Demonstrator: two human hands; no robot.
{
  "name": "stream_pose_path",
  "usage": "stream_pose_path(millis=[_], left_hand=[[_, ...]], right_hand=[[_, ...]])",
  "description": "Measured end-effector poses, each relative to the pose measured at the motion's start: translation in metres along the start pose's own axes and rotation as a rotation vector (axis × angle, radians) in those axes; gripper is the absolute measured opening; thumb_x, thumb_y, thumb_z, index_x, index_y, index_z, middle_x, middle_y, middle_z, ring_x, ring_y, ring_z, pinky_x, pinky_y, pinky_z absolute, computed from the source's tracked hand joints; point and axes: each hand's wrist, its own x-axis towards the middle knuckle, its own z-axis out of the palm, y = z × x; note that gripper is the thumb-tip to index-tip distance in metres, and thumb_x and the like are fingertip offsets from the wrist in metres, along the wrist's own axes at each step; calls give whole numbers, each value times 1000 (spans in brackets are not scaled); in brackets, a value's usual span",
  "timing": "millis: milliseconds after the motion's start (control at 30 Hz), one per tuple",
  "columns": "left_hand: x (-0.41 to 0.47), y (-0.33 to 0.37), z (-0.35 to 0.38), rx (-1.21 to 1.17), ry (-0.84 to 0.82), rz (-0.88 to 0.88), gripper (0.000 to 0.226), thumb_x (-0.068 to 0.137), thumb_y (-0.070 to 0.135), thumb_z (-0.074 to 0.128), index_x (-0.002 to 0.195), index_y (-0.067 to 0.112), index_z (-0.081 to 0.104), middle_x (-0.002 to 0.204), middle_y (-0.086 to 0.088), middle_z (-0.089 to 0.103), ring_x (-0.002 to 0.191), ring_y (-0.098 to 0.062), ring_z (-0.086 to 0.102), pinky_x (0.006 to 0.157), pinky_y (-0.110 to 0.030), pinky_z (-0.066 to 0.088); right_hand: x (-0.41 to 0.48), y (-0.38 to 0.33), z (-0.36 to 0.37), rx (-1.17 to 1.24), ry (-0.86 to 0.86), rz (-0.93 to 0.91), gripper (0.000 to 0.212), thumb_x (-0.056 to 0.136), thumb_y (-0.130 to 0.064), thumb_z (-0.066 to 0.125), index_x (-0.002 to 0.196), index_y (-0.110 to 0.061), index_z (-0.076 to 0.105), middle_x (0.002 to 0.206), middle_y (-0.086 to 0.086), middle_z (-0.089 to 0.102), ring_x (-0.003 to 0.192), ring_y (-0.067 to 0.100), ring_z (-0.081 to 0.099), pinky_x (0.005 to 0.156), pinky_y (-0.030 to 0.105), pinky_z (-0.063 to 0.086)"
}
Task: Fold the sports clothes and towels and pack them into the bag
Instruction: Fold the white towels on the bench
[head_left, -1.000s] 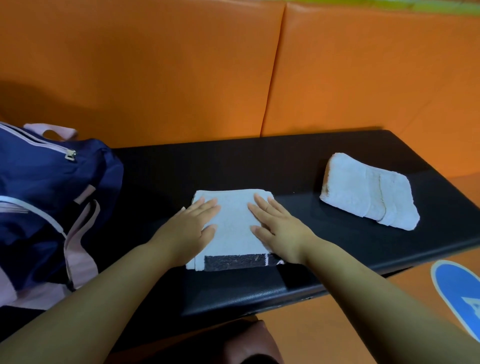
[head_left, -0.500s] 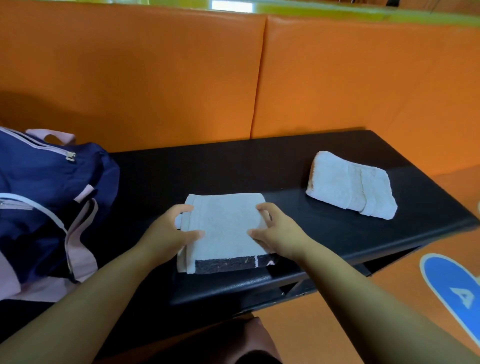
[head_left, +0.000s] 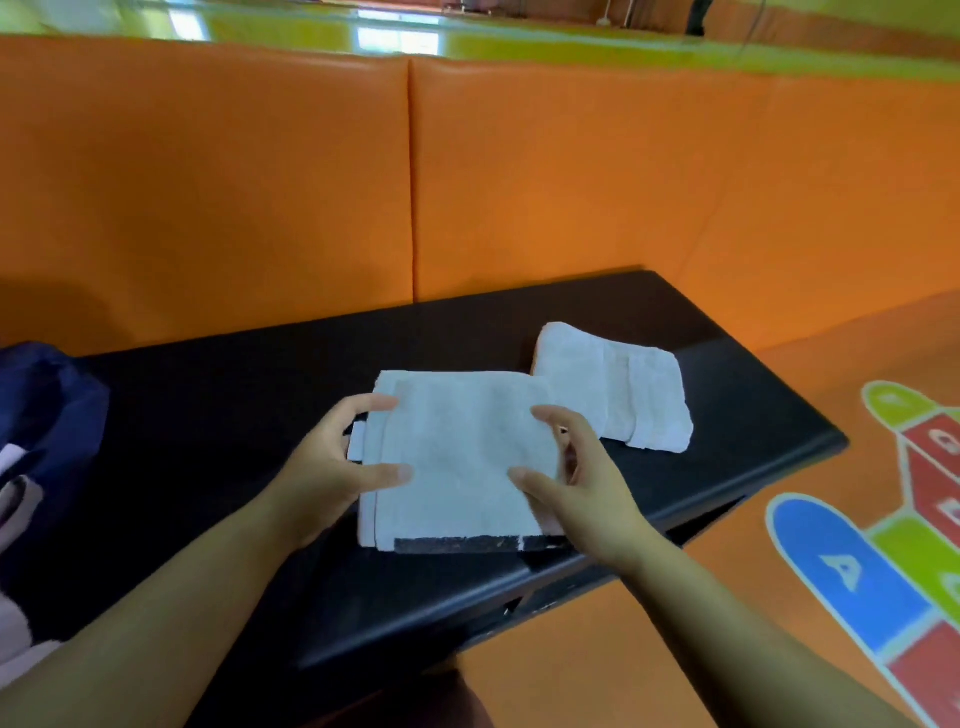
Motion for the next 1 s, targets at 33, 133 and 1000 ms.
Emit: stream_pose_path(millis=[33,133,1000], left_hand=[[10,7,9,38,11,40,64,60,11,84,107,46,58,119,-6,63,101,-24,67,80,-37,57],[45,26,37,146,20,138,62,61,20,86,103,56,57,123,11,59,114,-25,59,95,-46,50],[185,39,149,399,-29,-276,69,77,33,76,133,19,37,96,10,55,82,-8,61,56,-22,50]], right_hand=[[3,0,-11,-6,36,-27,53,87,-26,68,129,-43,40,112,-31,45,94,-5,48,77,11,42],[17,0,-45,12,143,-43,53,87,-27,68,129,-46,40,121,-35,37,113,-3,40,88,21,37],[113,61,-156,-2,123,562,59,86,-24,67,124,-39,24,106,10,56,87,30,66,78,43,58]])
